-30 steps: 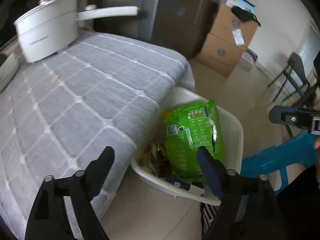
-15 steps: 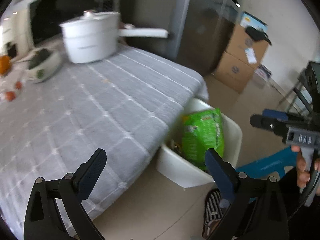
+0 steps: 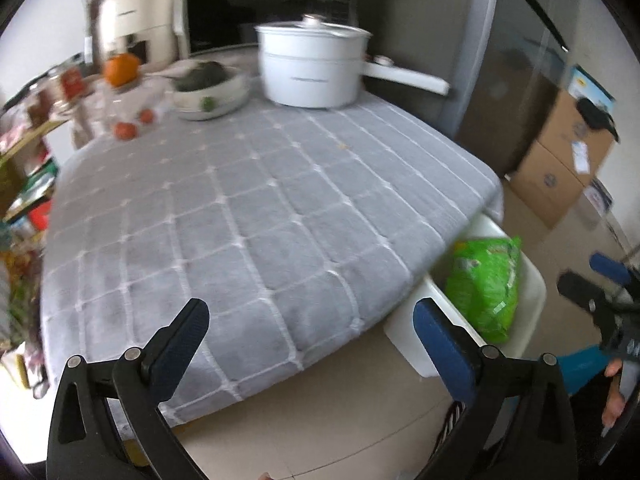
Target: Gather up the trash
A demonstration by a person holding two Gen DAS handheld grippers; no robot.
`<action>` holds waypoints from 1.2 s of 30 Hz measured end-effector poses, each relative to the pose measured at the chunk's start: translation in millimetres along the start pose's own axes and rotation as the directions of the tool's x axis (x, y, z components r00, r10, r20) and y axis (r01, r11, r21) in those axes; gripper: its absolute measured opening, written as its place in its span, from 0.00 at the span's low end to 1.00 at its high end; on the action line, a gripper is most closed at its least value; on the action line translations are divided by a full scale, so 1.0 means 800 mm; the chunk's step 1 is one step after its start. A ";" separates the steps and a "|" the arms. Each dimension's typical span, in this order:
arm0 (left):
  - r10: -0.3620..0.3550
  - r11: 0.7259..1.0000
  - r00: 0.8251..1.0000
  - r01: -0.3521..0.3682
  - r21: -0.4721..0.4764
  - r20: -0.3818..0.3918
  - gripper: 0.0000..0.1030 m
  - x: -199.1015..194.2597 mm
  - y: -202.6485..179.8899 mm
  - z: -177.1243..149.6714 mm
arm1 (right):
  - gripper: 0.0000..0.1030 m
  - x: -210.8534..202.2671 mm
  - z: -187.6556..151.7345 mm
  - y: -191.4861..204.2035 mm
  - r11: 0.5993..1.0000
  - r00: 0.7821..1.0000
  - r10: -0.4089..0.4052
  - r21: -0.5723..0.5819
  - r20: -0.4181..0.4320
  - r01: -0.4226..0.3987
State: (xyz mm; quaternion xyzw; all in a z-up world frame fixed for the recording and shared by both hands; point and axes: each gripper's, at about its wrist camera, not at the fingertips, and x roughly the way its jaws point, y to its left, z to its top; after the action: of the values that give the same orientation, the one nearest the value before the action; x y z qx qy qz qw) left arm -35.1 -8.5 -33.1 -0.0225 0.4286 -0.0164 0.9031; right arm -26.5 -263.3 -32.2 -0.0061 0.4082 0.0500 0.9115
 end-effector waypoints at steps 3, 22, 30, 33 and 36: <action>0.053 0.998 0.998 -0.052 -0.038 0.026 1.00 -0.009 0.012 -0.002 | 1.00 -0.003 -0.002 0.011 1.000 1.000 0.008 -0.027 0.002 -0.008; 0.125 0.992 0.986 -0.121 -0.043 0.113 1.00 -0.043 -0.016 -0.007 | 1.00 -0.019 0.000 0.022 1.000 0.997 -0.017 -0.025 0.073 0.019; 0.132 0.991 0.984 -0.127 -0.048 0.119 1.00 -0.048 -0.016 -0.007 | 1.00 -0.019 0.000 0.023 0.999 0.997 -0.020 -0.028 0.077 0.023; 0.141 0.989 0.983 -0.135 -0.054 0.120 1.00 -0.050 -0.016 -0.007 | 1.00 -0.019 0.000 0.022 0.999 0.996 -0.024 -0.024 0.085 0.026; 0.153 0.988 0.980 -0.147 -0.057 0.124 1.00 -0.051 -0.015 -0.008 | 1.00 -0.019 0.002 0.019 1.000 0.996 -0.025 -0.013 0.090 0.026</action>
State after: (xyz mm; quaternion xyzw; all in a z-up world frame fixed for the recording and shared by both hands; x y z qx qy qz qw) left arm -65.9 -18.5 -4.4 -0.0127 0.3705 0.0632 0.9266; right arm -37.1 -249.4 -19.5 -0.0153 0.3664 0.0415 0.9294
